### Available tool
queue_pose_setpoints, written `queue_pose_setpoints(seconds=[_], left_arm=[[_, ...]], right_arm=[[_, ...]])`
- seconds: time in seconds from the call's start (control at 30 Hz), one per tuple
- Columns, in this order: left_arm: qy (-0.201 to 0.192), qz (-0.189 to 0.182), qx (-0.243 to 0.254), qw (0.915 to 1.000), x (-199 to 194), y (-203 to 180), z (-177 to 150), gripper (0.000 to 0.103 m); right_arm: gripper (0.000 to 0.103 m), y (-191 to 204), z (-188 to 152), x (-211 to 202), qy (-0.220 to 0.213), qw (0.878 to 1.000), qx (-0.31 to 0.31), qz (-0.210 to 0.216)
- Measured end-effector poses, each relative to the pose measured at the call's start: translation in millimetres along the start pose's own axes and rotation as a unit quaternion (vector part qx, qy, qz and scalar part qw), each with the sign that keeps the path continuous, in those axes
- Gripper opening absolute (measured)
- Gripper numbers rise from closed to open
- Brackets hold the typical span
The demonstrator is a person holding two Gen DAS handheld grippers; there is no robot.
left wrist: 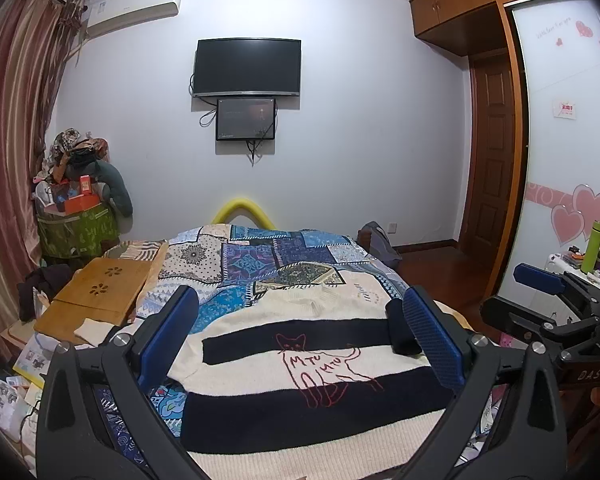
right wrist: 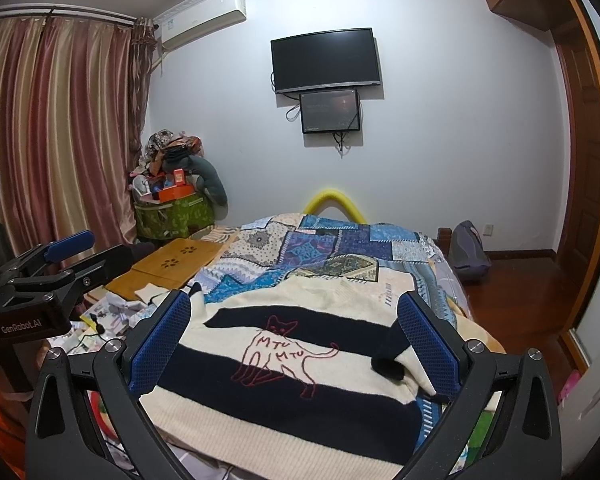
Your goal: Fold small clothes
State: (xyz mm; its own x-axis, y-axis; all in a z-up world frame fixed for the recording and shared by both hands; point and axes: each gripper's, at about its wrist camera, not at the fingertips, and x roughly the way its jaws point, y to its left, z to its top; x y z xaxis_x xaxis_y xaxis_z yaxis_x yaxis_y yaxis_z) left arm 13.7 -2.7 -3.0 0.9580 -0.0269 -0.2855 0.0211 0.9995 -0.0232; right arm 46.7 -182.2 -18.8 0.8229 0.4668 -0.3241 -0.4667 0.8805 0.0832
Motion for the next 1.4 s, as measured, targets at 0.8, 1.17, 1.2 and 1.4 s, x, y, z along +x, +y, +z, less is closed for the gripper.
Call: queue_pose_setpoints(seconds=[0.8,1.17,1.2,1.4], left_arm=[[0.148,0.027,-0.001,0.9887,176,98,-6,0.103],[0.314,0.022,-0.013,0.9490,340,161,-75,0.089],[0.327,0.019,-0.016,0.9447,352,163,-83,0.088],[0.374,0.007,-0.014,0.9272,406,170,-109,0.066]], right_arm=[[0.102,-49,11,126,0.082,0.997,-0.009,-0.002],[0.082,-98,-9,250,0.222,0.974,-0.032,0.016],[0.080,-103,-13,262,0.237,0.971,-0.028,0.019],[0.068,-116,-31,321,0.311,0.950,-0.026,0.027]])
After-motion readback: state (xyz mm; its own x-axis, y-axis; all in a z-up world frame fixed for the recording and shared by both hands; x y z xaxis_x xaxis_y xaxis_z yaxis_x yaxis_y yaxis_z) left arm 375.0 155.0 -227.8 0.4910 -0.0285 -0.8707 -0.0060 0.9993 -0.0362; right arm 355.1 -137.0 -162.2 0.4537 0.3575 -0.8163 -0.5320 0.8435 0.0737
